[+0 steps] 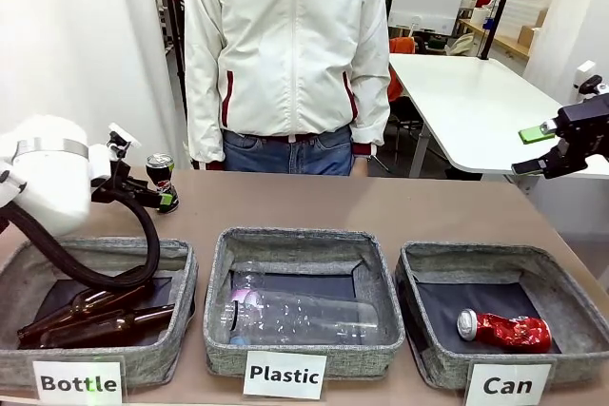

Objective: Sort the can waste into the basket.
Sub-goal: Pick up the can waste from the table and place it in the right Fabric basket.

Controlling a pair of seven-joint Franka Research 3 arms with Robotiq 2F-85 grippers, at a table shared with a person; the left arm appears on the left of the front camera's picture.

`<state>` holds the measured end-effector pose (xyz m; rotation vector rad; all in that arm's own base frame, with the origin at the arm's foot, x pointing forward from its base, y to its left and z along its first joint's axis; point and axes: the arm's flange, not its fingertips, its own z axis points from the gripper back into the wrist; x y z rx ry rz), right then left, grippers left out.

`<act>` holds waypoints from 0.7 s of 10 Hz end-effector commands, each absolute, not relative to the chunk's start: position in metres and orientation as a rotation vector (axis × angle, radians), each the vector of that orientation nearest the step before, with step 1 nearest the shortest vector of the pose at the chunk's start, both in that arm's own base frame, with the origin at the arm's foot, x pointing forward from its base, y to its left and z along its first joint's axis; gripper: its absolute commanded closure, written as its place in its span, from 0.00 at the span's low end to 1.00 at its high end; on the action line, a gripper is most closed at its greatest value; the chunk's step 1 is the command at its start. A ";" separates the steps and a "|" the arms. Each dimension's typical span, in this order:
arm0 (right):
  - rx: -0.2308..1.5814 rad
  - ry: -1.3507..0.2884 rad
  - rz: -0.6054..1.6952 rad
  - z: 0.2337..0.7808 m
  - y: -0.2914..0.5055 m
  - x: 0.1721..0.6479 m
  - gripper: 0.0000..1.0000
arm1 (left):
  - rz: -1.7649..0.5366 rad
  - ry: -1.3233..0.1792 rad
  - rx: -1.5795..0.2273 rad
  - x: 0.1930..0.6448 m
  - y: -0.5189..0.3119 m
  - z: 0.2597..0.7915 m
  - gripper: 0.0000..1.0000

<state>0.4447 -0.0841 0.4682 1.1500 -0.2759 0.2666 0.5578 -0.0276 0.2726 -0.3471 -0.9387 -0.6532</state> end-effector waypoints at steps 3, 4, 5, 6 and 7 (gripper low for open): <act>1.151 -0.281 0.289 0.471 -0.086 0.443 0.00 | -0.617 -1.004 -0.338 0.565 -0.033 0.269 0.00; 1.151 -0.281 0.289 0.471 -0.086 0.443 0.00 | -0.599 -1.033 -0.340 0.566 -0.034 0.270 0.00; 1.151 -0.281 0.289 0.471 -0.086 0.443 0.00 | -0.594 -1.050 -0.348 0.567 -0.035 0.271 0.00; 1.151 -0.281 0.289 0.471 -0.086 0.443 0.00 | -0.586 -1.068 -0.354 0.568 -0.036 0.273 0.00; 1.151 -0.281 0.289 0.471 -0.086 0.443 0.00 | -0.585 -1.073 -0.361 0.569 -0.037 0.274 0.00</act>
